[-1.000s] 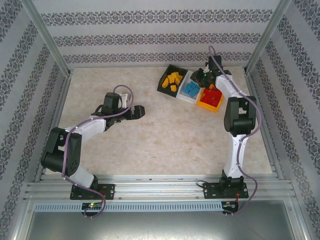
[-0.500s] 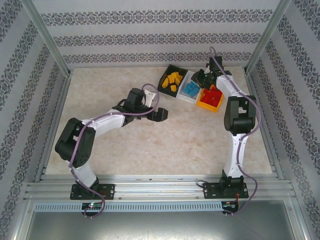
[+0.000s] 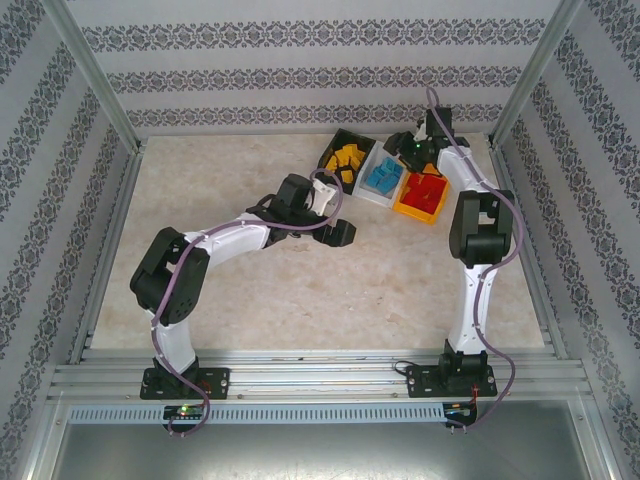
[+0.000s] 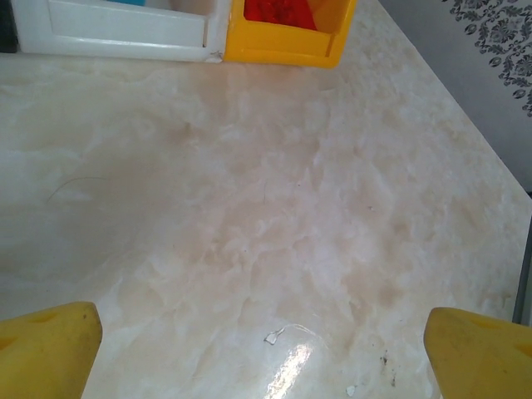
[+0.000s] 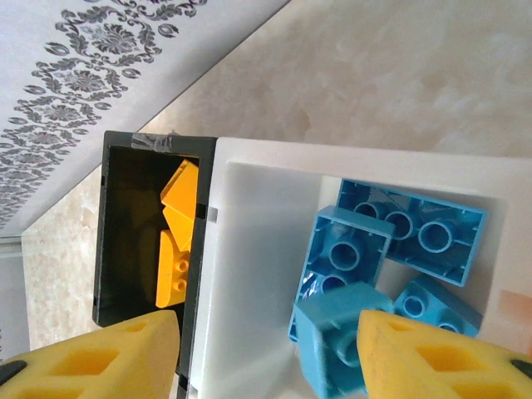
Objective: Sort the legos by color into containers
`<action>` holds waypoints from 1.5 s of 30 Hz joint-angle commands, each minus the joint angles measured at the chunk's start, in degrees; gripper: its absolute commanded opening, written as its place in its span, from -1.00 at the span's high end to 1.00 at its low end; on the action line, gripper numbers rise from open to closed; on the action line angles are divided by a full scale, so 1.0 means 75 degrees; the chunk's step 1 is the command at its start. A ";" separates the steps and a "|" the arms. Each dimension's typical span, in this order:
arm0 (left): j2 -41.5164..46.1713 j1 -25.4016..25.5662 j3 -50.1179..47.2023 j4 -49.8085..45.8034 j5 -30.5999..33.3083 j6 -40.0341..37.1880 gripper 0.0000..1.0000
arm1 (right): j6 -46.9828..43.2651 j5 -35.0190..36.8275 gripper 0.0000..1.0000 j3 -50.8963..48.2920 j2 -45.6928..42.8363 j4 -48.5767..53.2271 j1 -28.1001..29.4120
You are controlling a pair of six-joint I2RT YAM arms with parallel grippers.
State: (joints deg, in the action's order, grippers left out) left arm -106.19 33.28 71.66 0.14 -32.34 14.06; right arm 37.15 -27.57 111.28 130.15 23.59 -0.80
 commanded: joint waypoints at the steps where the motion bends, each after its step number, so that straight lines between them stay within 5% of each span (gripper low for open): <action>1: -0.0140 0.0121 0.0317 -0.0213 0.0082 -0.0137 -1.00 | -0.0116 -0.0187 -0.19 0.0090 0.0028 -0.0097 -0.0116; 31: 0.0851 0.0181 -0.0210 0.0056 0.1073 -0.0315 -1.00 | -0.1333 -0.0194 -0.20 -0.2991 -0.3311 -0.0517 -0.0327; 45: 0.1843 0.0133 -0.1029 0.0223 0.1788 0.0088 -1.00 | -0.2434 0.0311 -0.21 -0.6903 -0.6535 -0.1555 0.0657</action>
State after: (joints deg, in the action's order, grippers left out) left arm -94.65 34.06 65.76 0.30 -21.08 13.02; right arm 23.40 -26.79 62.61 85.25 14.11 4.43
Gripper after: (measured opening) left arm 0.999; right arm 0.604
